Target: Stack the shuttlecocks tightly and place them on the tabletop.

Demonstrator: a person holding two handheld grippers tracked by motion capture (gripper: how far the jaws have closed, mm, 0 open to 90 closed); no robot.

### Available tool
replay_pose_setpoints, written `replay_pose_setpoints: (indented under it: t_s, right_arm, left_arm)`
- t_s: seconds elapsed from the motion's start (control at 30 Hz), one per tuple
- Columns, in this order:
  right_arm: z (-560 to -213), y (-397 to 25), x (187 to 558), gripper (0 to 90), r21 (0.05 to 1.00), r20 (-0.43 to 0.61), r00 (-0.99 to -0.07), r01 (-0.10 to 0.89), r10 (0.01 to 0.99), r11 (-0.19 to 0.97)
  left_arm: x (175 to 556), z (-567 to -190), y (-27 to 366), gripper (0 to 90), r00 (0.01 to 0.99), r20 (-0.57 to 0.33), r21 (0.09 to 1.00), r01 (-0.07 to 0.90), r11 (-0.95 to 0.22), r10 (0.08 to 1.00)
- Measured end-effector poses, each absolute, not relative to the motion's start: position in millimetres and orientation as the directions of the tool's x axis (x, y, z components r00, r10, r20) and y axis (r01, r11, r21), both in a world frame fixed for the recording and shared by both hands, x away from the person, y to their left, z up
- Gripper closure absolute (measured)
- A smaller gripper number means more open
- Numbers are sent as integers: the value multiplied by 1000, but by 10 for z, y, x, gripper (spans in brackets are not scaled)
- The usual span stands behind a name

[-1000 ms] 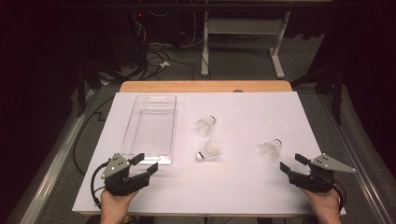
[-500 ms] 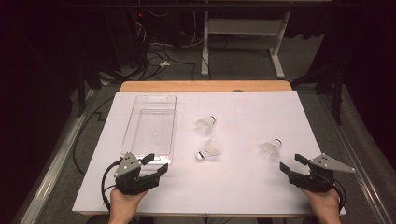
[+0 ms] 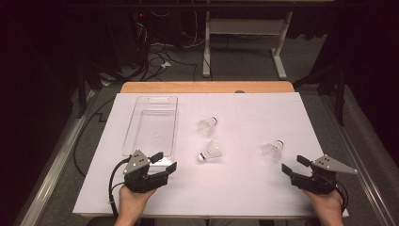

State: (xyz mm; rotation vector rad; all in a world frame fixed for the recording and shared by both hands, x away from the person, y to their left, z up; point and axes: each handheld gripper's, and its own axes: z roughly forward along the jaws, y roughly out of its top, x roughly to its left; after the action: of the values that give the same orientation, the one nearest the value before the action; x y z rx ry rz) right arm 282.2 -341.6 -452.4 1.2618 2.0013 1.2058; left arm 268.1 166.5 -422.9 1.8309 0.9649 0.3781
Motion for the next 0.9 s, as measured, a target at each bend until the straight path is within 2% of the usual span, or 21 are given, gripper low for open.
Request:
replay_pose_setpoints:
  t_s: [0.9]
  right_arm:
    - [-4524, -3416, 2820, 287, 867, 55, -458, 463, 887, 185]
  left_arm:
    - [2963, -4145, 1424, 386, 647, -168, 863, 462, -207, 744]
